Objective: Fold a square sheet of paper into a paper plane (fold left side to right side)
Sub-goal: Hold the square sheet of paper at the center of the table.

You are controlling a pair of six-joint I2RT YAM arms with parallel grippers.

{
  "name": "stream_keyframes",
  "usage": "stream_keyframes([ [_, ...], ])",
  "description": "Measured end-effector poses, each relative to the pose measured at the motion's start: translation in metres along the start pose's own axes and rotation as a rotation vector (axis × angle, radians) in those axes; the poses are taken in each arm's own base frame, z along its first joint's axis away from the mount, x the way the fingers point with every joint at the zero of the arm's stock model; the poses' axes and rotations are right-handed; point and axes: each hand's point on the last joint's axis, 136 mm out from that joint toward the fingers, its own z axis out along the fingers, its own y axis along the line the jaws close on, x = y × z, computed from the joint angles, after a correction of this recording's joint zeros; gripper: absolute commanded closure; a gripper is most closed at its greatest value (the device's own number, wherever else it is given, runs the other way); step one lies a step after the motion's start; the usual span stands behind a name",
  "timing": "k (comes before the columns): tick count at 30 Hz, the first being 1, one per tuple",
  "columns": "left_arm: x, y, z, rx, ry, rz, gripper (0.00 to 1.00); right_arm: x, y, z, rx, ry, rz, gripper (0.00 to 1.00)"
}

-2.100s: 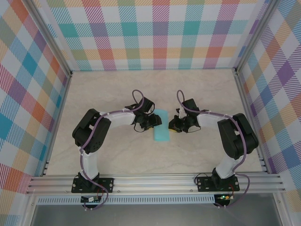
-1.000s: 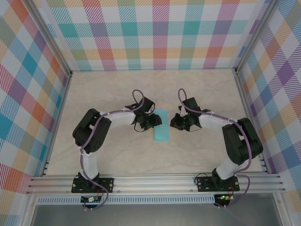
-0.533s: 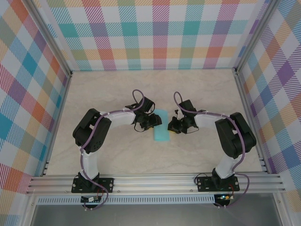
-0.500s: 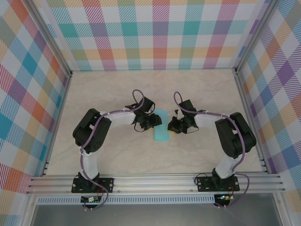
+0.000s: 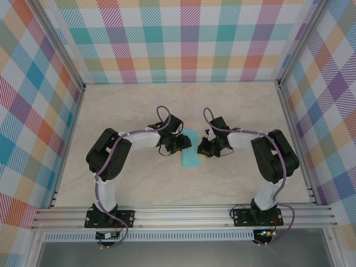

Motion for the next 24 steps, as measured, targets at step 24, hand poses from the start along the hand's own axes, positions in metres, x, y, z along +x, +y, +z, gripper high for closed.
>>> stream_keyframes([
  [24,-0.009,-0.052,-0.071,0.156,-0.085,0.144,0.69,-0.001,0.000,0.002,0.025,0.032,-0.017,0.91],
])
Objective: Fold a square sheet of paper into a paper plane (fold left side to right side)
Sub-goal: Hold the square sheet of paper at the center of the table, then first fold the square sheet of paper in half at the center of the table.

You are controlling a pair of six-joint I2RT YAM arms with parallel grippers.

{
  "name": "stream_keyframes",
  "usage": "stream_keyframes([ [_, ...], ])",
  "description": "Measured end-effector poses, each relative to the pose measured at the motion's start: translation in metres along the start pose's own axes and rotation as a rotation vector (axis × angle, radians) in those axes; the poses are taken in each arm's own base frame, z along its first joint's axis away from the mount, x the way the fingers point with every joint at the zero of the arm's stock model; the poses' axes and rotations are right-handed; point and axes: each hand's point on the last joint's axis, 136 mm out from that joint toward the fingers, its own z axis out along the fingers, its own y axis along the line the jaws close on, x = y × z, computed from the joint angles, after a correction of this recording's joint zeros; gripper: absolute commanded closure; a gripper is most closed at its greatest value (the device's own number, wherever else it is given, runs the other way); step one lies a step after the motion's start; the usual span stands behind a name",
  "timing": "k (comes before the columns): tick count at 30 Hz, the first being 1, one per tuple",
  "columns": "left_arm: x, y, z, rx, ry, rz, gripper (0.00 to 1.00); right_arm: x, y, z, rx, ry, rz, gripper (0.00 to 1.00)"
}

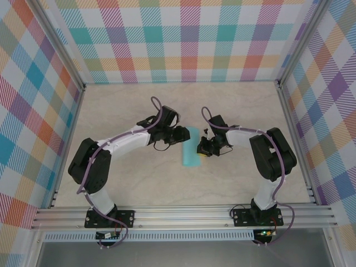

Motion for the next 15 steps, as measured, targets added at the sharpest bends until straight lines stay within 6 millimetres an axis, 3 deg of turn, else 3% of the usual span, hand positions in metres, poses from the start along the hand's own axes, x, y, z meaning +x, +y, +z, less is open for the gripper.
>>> stream_keyframes([
  [7,0.022,0.020,0.050,0.016,0.126,-0.033,0.75,0.000,0.000,0.000,0.002,0.005,-0.003,0.91],
  [15,0.029,0.043,0.067,-0.055,0.147,-0.040,0.75,0.000,0.000,0.000,0.005,0.007,-0.002,0.91],
])
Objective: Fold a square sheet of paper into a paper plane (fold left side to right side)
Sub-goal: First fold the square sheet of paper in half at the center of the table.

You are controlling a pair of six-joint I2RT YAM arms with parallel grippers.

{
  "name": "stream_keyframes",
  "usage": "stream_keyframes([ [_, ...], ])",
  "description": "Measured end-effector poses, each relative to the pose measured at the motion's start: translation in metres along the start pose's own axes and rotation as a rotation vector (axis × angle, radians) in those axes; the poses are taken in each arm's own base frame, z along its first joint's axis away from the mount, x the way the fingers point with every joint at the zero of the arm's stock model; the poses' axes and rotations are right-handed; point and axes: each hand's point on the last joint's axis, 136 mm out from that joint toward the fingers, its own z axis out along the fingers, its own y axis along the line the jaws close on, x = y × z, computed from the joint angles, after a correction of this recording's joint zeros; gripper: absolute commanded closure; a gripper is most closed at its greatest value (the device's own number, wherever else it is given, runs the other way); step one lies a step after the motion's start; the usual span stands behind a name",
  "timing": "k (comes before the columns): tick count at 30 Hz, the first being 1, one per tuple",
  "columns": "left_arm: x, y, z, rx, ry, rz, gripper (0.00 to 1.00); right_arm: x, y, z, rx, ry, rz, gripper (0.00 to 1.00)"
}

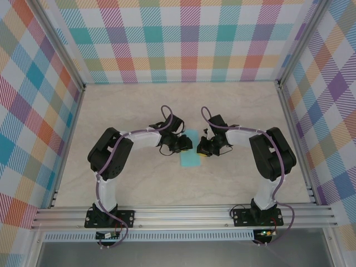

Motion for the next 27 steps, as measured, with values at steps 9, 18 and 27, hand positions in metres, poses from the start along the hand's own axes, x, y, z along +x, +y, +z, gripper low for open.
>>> stream_keyframes([
  [9,-0.003,0.014,0.002,-0.050,-0.015,0.005,0.75,0.000,0.000,0.000,0.013,0.016,0.004,0.91],
  [18,-0.007,0.032,-0.013,-0.065,-0.048,-0.002,0.74,0.000,-0.001,0.000,0.017,0.022,-0.008,0.91],
  [27,-0.027,0.064,-0.045,-0.118,-0.106,-0.063,0.73,0.000,0.000,0.000,0.023,0.029,-0.008,0.91],
])
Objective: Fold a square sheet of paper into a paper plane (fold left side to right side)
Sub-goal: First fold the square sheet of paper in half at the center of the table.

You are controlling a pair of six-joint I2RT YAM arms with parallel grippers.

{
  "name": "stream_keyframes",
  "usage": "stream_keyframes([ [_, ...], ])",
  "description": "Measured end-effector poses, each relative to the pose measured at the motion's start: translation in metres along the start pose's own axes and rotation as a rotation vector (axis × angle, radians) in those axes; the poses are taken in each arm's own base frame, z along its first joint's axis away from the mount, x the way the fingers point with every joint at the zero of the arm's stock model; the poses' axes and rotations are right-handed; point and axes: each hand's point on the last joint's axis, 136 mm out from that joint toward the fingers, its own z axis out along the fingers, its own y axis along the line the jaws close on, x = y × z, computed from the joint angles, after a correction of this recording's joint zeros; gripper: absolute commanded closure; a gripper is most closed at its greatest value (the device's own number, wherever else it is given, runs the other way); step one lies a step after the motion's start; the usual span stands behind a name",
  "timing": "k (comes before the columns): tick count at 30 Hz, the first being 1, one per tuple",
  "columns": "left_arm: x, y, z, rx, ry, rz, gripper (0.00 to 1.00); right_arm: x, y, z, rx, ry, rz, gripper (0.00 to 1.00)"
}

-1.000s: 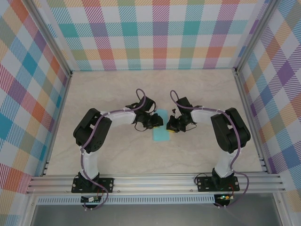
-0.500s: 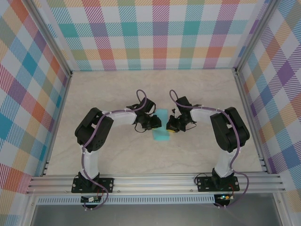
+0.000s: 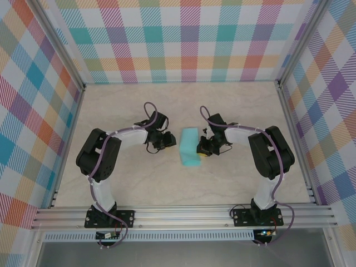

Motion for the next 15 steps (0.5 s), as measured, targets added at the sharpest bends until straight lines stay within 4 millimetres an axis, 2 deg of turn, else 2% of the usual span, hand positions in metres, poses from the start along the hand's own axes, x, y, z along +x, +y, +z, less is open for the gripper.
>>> stream_keyframes([
  [3,0.003,-0.014,-0.007,0.063,-0.008,0.021,0.73,0.000,0.000,0.000,0.002,-0.001,0.000,0.91],
  [7,0.008,-0.046,-0.012,0.175,-0.006,0.073,0.75,0.000,0.000,0.000,0.005,-0.001,-0.003,0.91],
  [11,0.016,-0.067,-0.003,0.230,0.026,0.108,0.76,0.000,0.000,0.000,0.007,-0.001,-0.004,0.91],
  [15,0.012,-0.071,0.013,0.230,0.045,0.110,0.76,0.000,0.000,0.000,0.008,0.001,-0.003,0.91],
])
